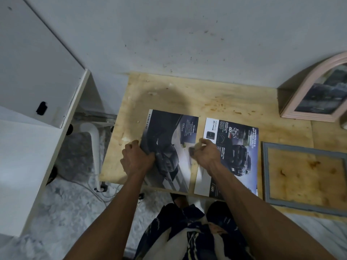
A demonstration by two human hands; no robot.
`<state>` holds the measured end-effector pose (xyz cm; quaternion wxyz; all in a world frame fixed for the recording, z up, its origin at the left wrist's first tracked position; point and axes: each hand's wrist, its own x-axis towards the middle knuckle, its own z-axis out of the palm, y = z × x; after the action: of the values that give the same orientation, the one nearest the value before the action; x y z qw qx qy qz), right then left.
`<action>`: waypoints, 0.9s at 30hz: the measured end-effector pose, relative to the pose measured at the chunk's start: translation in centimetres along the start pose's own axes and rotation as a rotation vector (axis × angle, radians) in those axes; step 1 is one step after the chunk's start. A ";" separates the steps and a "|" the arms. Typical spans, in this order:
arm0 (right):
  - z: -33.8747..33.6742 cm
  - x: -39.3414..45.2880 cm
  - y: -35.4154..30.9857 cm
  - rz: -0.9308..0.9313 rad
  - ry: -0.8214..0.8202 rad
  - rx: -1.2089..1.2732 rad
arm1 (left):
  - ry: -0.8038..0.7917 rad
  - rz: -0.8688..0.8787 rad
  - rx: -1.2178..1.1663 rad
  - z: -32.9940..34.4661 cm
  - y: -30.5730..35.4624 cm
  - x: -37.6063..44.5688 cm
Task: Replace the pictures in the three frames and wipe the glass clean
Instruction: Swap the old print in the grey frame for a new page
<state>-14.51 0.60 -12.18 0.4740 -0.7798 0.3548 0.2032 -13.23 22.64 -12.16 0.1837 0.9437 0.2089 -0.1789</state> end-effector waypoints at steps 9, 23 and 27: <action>-9.8 0.0 5.9 0.140 0.337 -0.142 | -0.284 0.247 -0.242 4.8 9.3 -5.3; -11.6 -0.4 8.2 0.206 0.224 -0.041 | -0.336 0.124 -0.134 8.2 12.8 -8.9; -12.1 0.1 8.4 0.233 0.231 -0.034 | -0.310 0.083 -0.194 8.6 13.0 -8.9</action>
<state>-20.99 -12.59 -11.58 0.3901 -0.7596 0.4913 0.1718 -17.03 5.09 -12.37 0.3112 0.8904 0.1551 -0.2936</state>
